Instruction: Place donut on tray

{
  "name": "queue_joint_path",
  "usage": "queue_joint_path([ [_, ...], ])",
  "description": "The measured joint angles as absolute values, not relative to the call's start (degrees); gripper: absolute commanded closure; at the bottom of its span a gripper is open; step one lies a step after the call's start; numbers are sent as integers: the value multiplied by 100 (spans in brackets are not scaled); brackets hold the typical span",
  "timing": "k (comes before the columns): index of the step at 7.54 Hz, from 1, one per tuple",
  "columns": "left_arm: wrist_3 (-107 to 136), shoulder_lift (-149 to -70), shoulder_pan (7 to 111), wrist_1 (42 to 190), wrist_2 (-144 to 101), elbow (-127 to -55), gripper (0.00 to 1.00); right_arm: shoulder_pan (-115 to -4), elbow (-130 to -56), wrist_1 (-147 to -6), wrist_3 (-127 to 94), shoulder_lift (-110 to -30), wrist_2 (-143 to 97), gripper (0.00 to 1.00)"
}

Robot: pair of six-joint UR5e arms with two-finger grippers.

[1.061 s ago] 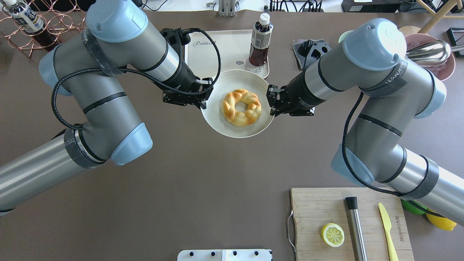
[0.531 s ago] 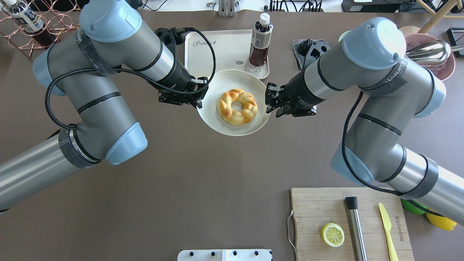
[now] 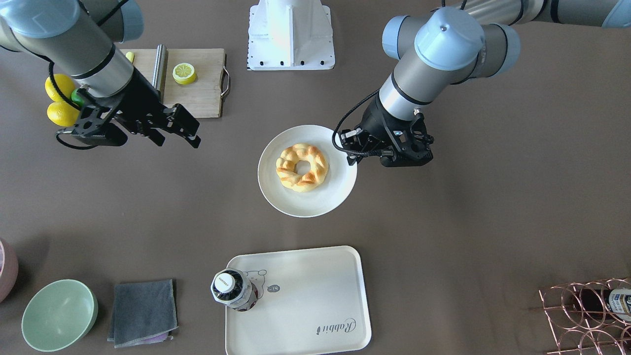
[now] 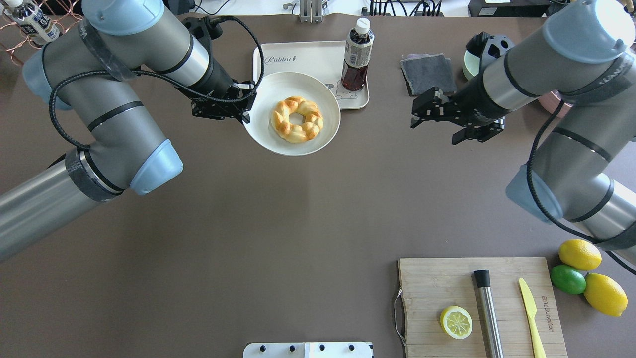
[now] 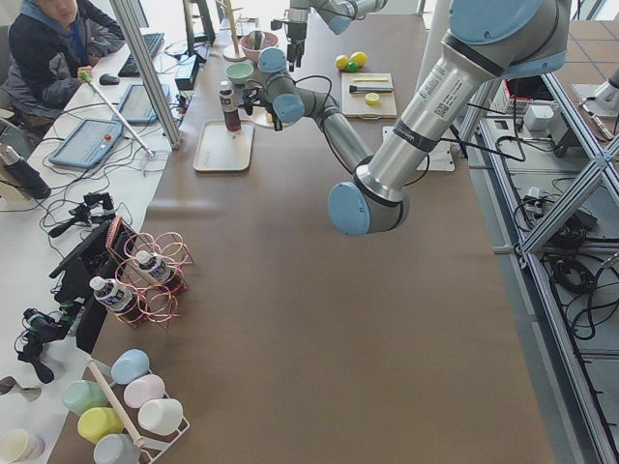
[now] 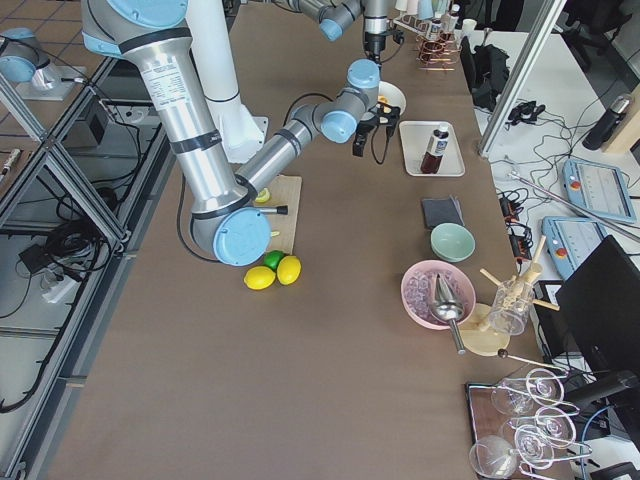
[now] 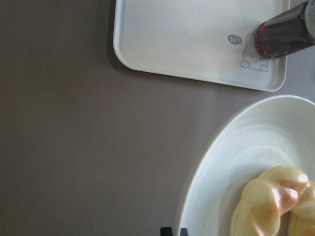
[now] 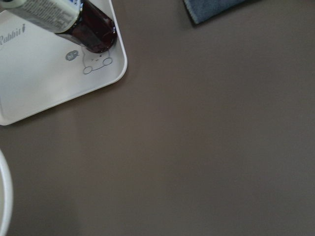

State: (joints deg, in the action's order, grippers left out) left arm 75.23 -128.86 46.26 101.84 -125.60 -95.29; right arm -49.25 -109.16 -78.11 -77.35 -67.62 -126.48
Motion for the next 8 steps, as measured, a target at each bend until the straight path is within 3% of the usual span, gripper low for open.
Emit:
queue_joint_path([
  [3,7757,-13197,5111,11163,-12508,-8032,100,-6114,-10351,-7814,-5425,-7527,-13216,0],
  [8,8892,-14178,4818,13112,-11486,-5482,100,-7595,-8787,-7799,-2317,-7818,-13595,0],
])
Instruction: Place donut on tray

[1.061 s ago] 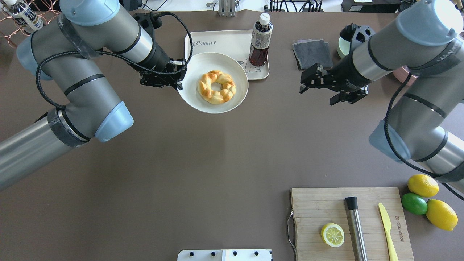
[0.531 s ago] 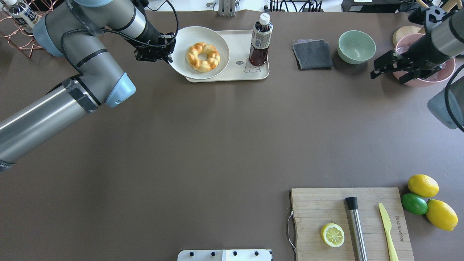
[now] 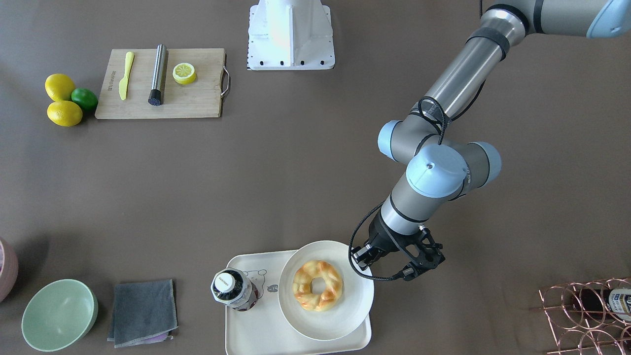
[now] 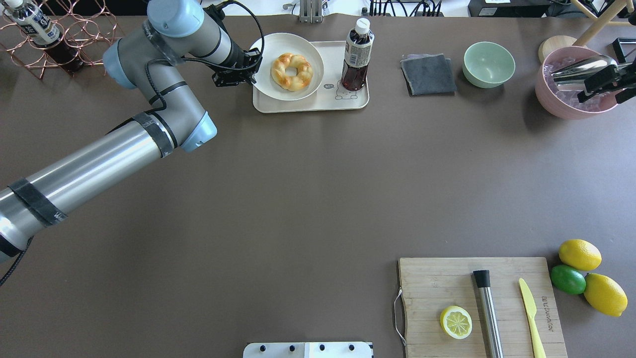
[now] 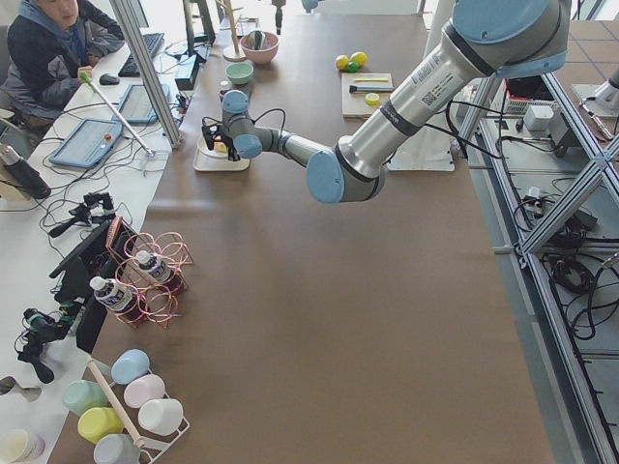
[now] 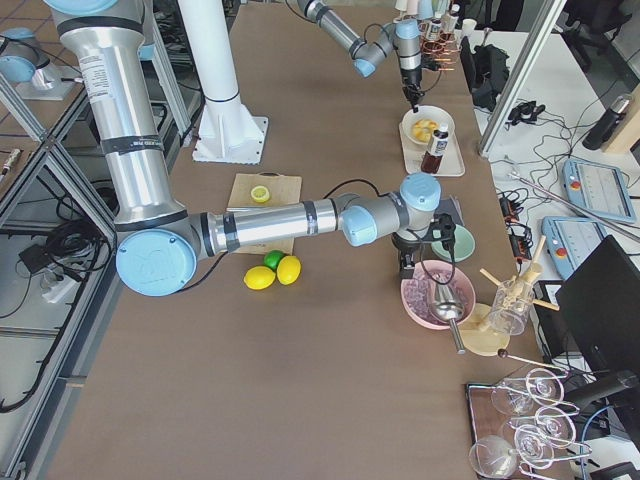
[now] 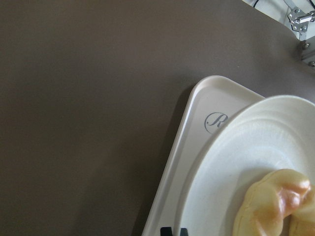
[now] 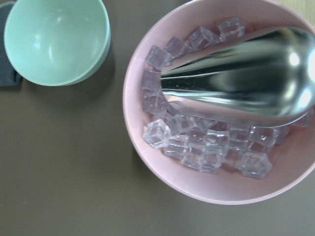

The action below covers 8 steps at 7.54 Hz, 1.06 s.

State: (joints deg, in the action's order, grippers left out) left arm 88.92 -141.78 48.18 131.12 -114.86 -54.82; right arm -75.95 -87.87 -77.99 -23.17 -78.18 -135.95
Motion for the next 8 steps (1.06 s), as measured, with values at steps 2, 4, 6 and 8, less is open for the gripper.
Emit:
queue_joint_path([
  [2,9125,-14306,4643,13456,-11256,-5138,100,-7926,-8416,-7795,-1573,-7868,-13609,0],
  [4,9162,-14384,4561,13728,-11166,-4857,100,-8152,-8326,-7785,-1139,-8047,-13700,0],
  [6,9164,-14488,4540,13801,-11124,-4676,3,-8340,-8317,-7782,-859,-8199,-13724,0],
  [8,8995,-14545,4545,13810,-11057,-4625,2,-8441,-8315,-7785,-798,-8286,-13791,0],
])
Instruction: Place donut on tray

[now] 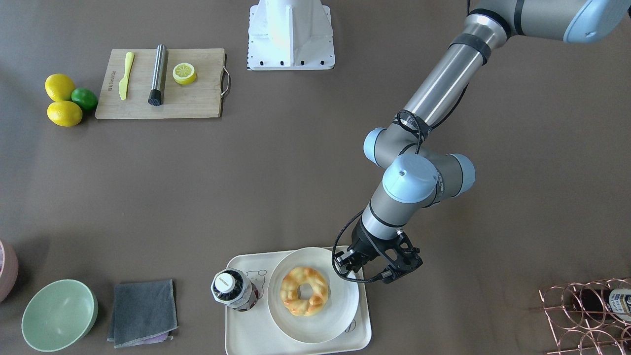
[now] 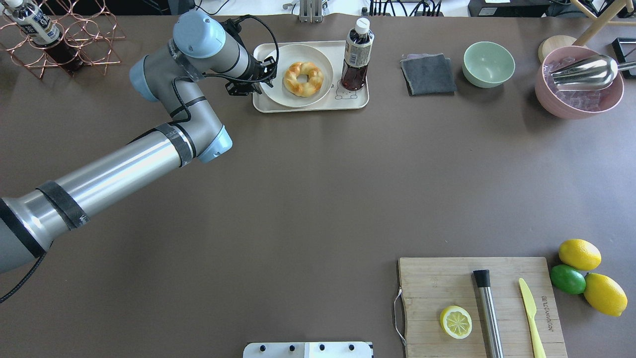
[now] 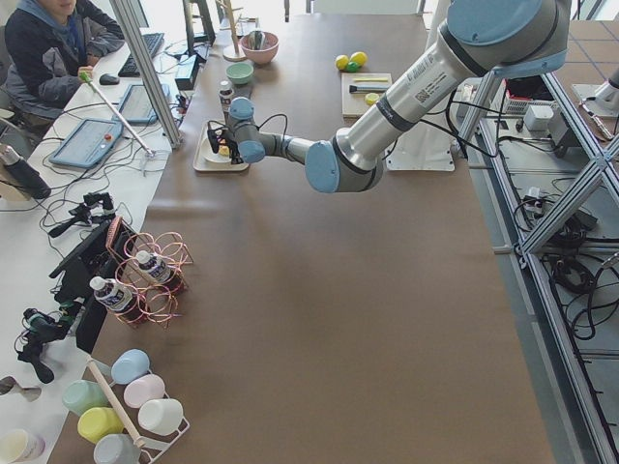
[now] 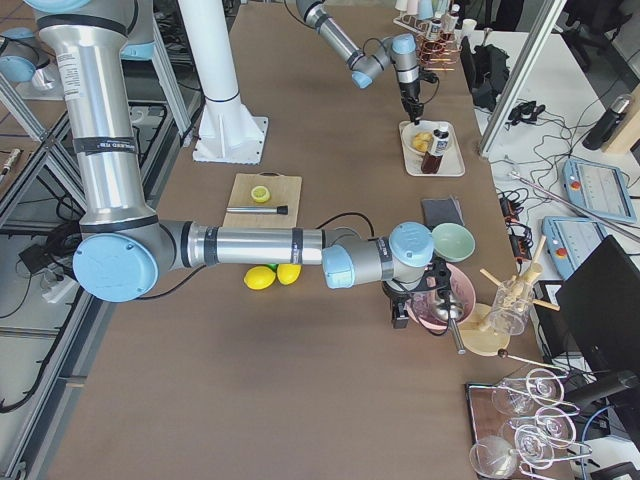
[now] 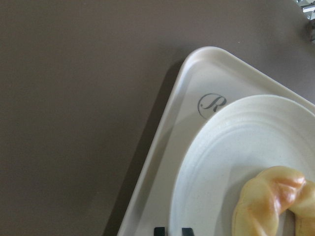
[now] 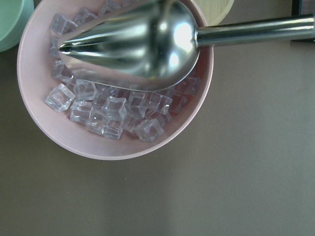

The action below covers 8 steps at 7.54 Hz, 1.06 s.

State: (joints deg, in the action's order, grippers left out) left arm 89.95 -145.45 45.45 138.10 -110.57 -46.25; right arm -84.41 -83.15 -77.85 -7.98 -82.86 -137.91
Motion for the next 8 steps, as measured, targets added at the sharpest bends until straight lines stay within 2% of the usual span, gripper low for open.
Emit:
queue_joint_path([
  [2,8780,-14498,4645,13750,-11121,-4879,2,-8651,-8333,-7788,-552,-8474,-13886,0],
  [3,8652,-14152,4708,13515,-11373,-5544,2,-8720,-8300,-7806,-367,-8489,-13883,0],
  [5,7381,-12798,4984,12169,-12098,-7797,2,-8825,-8214,-7829,-124,-8536,-13827,0],
  [6,6406,-12125,5155,11573,-12243,-8686,2,-8886,-8177,-7835,13,-8570,-13775,0],
  [8,3919,-10737,5615,10841,-12333,-9777,2,-9069,-8148,-7840,246,-8674,-13673,0],
])
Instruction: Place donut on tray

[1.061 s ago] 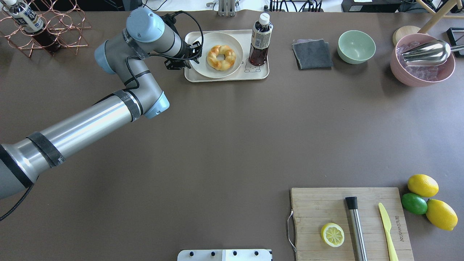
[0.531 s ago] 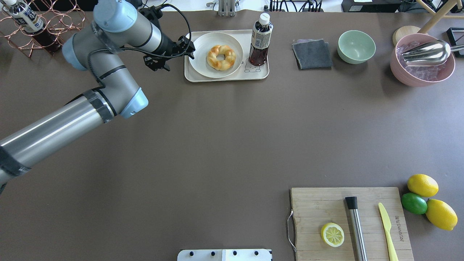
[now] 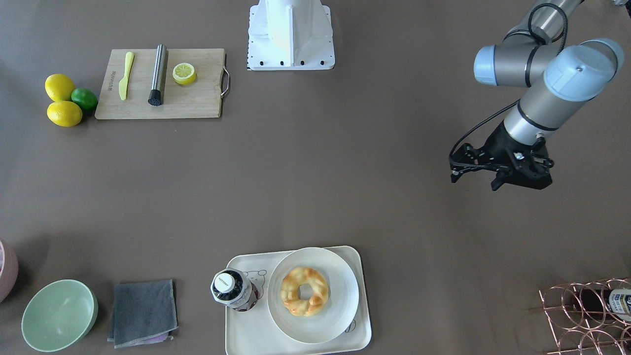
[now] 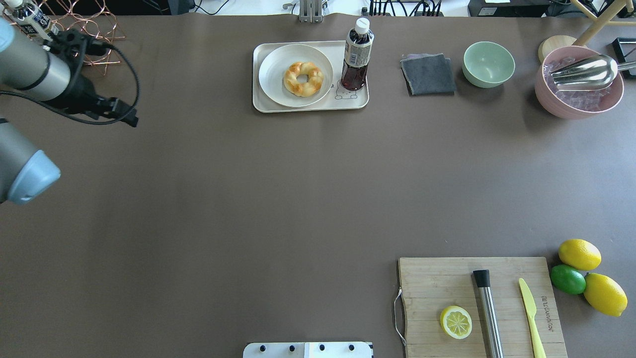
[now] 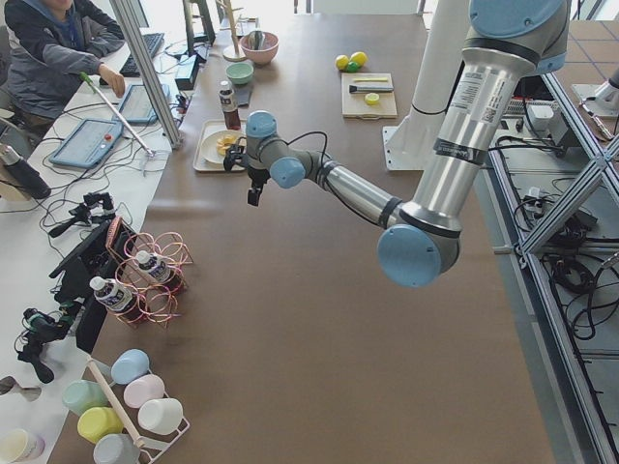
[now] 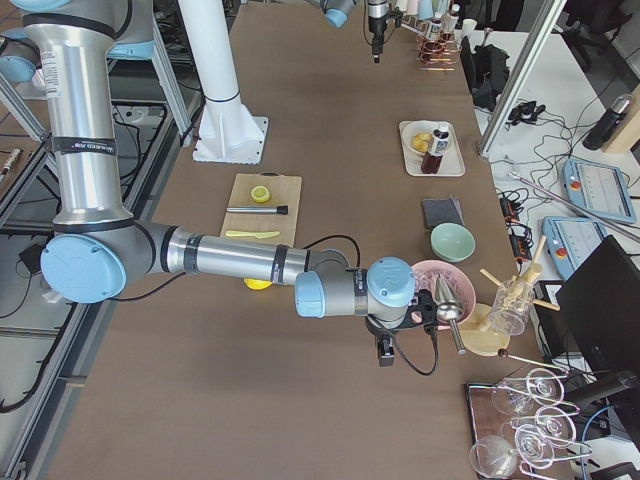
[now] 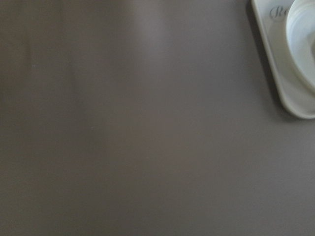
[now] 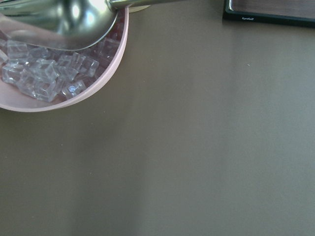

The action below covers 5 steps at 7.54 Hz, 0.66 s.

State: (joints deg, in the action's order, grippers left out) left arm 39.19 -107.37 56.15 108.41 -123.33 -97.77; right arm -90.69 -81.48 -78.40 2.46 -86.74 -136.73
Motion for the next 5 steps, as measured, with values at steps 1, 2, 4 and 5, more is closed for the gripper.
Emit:
queue_joint_path([
  [1,2955,-10131,5906,10733,-12357,-10097,2,-9128,-8143,-7841,407,-8733,-13574,0],
  [2,1987,-9583,6304,10689,-12479,-10304,2,-9174,-8136,-7844,551,-8774,-13495,0],
  [4,370,-8714,7288,10666,-13242,-10394,2,-9317,-8131,-7849,754,-8857,-13308,0],
  [5,-178,-8391,7683,10664,-13570,-10393,2,-9377,-8126,-7857,862,-8893,-13249,0],
])
